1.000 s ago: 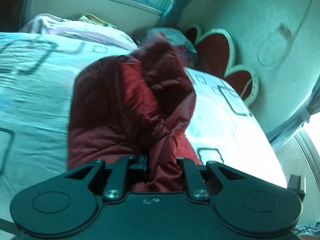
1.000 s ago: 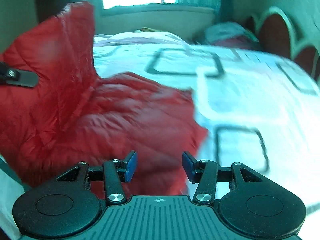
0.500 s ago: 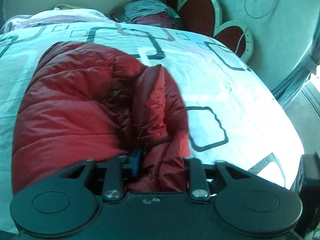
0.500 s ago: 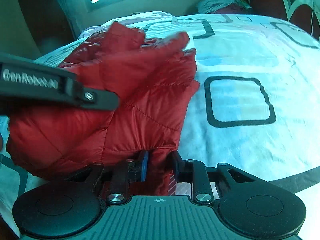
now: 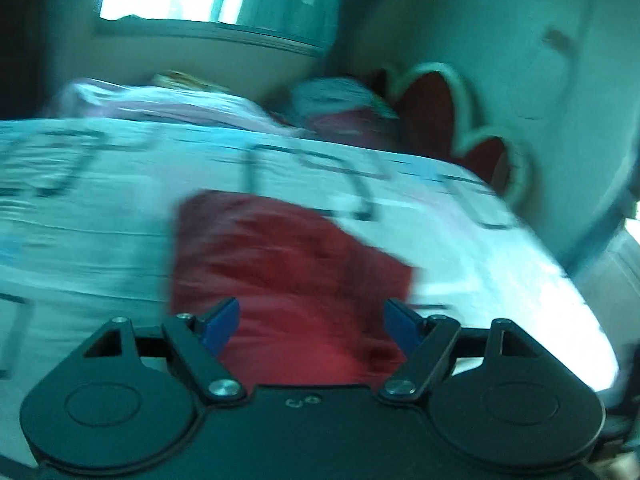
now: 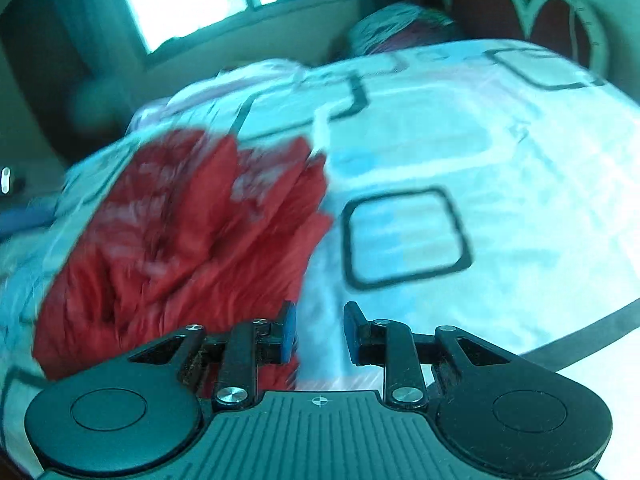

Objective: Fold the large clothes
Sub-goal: 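Grasp the jacket edge with the right gripper while the left gripper presses the bundle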

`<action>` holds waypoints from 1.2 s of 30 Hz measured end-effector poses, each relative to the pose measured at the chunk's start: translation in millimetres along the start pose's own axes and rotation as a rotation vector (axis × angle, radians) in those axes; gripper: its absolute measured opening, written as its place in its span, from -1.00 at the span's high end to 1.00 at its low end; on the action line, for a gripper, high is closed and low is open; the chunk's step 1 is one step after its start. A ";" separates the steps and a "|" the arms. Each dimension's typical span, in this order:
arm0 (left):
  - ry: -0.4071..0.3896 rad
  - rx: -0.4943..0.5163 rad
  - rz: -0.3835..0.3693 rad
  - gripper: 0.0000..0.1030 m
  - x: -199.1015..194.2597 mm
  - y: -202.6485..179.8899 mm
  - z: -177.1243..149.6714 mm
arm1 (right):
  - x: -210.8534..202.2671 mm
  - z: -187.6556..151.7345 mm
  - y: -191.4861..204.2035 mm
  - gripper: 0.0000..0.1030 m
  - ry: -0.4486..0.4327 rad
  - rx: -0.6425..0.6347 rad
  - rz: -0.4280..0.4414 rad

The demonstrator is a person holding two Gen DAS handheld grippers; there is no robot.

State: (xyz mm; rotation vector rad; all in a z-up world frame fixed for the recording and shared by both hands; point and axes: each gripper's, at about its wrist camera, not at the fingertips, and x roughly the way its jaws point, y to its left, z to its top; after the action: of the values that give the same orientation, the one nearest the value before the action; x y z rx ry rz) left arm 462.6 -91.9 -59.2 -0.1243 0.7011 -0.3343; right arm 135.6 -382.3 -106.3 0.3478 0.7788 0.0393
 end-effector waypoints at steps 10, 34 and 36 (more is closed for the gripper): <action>0.056 0.009 0.096 -0.09 32.4 28.6 -46.3 | -14.2 26.1 55.2 -0.43 -0.017 -0.031 0.230; 0.121 0.132 0.000 -0.09 61.2 5.3 -55.2 | 15.0 -19.0 32.3 0.45 0.140 -0.064 0.045; 0.125 0.125 -0.020 -0.09 60.8 6.5 -53.5 | 2.4 -11.5 37.4 0.31 0.083 -0.099 0.018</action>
State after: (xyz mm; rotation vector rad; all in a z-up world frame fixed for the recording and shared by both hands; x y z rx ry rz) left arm 472.9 -106.6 -138.3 0.0081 0.8004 -0.4064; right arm 132.9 -343.2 -103.5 0.2607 0.8529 0.1095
